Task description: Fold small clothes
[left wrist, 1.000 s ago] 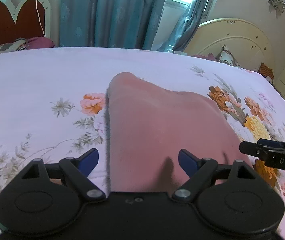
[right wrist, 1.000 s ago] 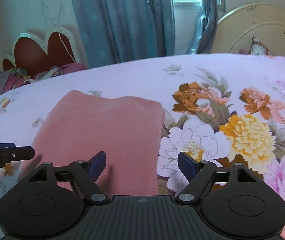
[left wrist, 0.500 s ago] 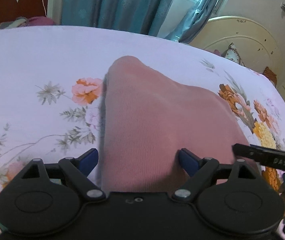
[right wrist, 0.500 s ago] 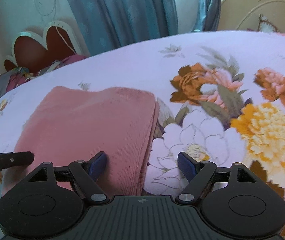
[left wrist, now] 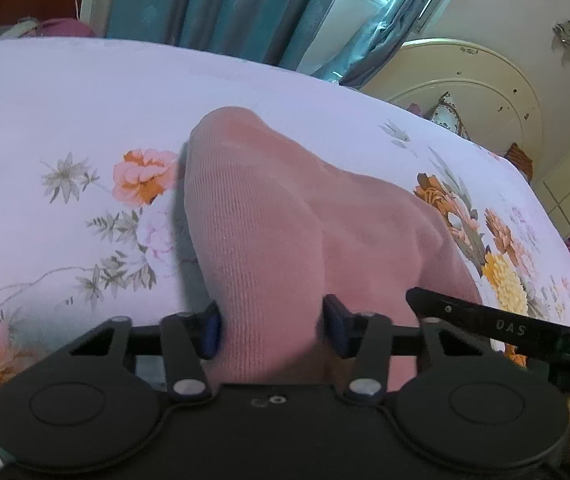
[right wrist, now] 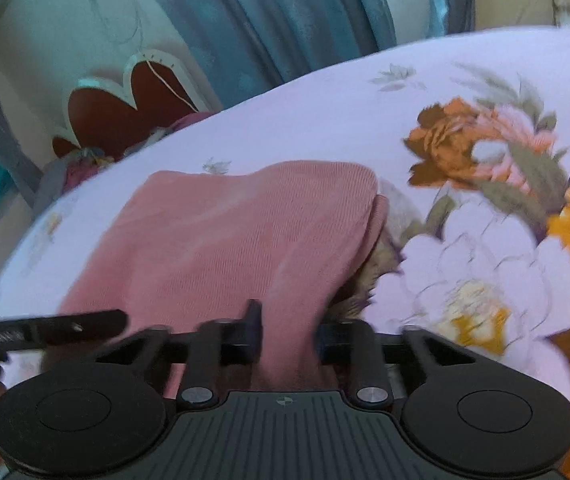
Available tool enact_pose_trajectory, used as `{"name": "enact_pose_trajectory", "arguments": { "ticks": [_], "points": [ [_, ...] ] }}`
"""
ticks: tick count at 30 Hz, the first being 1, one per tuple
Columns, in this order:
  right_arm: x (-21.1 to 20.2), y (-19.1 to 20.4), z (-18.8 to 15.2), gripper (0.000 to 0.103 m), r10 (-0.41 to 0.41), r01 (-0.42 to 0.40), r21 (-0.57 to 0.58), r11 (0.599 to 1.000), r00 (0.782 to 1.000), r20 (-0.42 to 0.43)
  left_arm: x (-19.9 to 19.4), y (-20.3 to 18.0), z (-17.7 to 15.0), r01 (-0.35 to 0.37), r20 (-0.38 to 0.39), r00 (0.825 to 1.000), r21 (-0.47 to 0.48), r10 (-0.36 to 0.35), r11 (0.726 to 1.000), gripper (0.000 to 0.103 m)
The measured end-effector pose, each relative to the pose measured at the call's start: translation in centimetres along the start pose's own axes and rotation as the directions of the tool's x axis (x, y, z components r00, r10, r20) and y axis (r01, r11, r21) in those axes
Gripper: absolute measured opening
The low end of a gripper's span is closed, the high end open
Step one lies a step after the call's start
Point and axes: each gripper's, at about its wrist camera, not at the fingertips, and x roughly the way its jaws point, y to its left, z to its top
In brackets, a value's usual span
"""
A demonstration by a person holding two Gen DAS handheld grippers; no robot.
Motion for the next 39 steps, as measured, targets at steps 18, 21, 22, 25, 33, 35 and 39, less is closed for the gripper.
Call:
{"name": "enact_pose_trajectory", "arguments": {
  "ticks": [18, 21, 22, 25, 33, 35, 39],
  "points": [
    [-3.7, 5.5, 1.6, 0.018, 0.100, -0.102, 0.012, 0.995, 0.990, 0.102, -5.1, -0.4, 1.3, 0.040, 0.075, 0.996, 0.022, -0.041, 0.999, 0.030],
    [-3.8, 7.2, 1.6, 0.018, 0.117, -0.120, 0.016, 0.993, 0.987, 0.110, -6.6, 0.5, 1.6, 0.035, 0.093, 0.995, 0.022, -0.037, 0.999, 0.030],
    [-3.7, 7.9, 1.6, 0.018, 0.121, -0.123, 0.013, 0.992, 0.986, 0.112, -7.1, 0.9, 1.7, 0.032, 0.098, 0.995, 0.021, -0.034, 0.999, 0.030],
    [-3.5, 10.7, 1.5, 0.018, 0.133, -0.135, 0.004, 0.991, 0.984, 0.121, -8.9, 2.5, 1.8, 0.024, 0.119, 0.993, 0.024, -0.027, 0.999, 0.030],
    [-0.7, 20.8, 0.1, 0.018, 0.145, -0.143, -0.026, 0.989, 0.980, 0.136, -14.2, 10.0, 2.4, 0.029, 0.160, 0.987, 0.026, -0.033, 0.999, 0.030],
    [0.4, 23.6, -0.6, 0.018, 0.133, -0.132, -0.020, 0.991, 0.982, 0.137, -15.5, 12.7, 2.8, 0.042, 0.156, 0.987, 0.033, -0.046, 0.999, 0.030],
    [3.3, 29.2, -1.7, 0.018, 0.127, -0.127, -0.005, 0.992, 0.983, 0.131, -18.0, 18.3, 3.8, 0.050, 0.147, 0.988, 0.039, -0.055, 0.998, 0.030]
  ]
}}
